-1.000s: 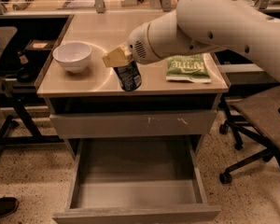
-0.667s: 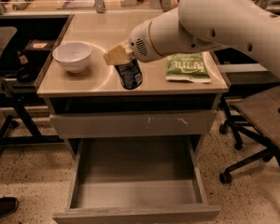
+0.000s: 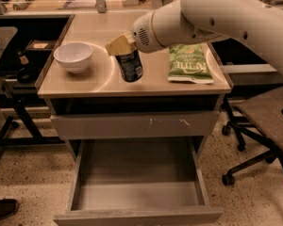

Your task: Pick pepsi can from middle drawer and place on counter

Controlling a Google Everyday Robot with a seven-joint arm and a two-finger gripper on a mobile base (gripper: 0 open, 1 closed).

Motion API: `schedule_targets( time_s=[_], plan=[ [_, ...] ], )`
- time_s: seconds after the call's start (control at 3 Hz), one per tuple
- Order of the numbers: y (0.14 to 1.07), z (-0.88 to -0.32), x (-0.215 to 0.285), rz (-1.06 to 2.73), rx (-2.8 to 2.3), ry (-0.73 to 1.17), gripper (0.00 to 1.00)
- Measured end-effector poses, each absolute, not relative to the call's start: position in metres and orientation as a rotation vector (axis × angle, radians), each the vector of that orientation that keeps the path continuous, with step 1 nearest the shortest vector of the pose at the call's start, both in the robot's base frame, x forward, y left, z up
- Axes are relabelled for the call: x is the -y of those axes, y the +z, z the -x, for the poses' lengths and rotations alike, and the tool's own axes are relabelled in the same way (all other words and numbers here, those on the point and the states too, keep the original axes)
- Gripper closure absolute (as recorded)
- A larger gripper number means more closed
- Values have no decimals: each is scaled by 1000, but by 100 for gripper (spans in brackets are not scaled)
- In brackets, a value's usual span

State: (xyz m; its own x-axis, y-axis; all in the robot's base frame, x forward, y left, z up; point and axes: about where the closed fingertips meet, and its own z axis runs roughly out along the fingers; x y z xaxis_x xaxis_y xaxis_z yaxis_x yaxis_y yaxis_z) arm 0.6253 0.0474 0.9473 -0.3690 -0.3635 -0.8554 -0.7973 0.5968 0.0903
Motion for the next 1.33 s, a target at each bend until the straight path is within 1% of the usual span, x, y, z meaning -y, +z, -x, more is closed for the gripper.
schedule_targets(
  time_s=[0.67, 1.33],
  plan=[
    [955, -665, -44, 905, -1963, 704, 100],
    [935, -700, -49, 898, -1968, 815, 100]
  ],
)
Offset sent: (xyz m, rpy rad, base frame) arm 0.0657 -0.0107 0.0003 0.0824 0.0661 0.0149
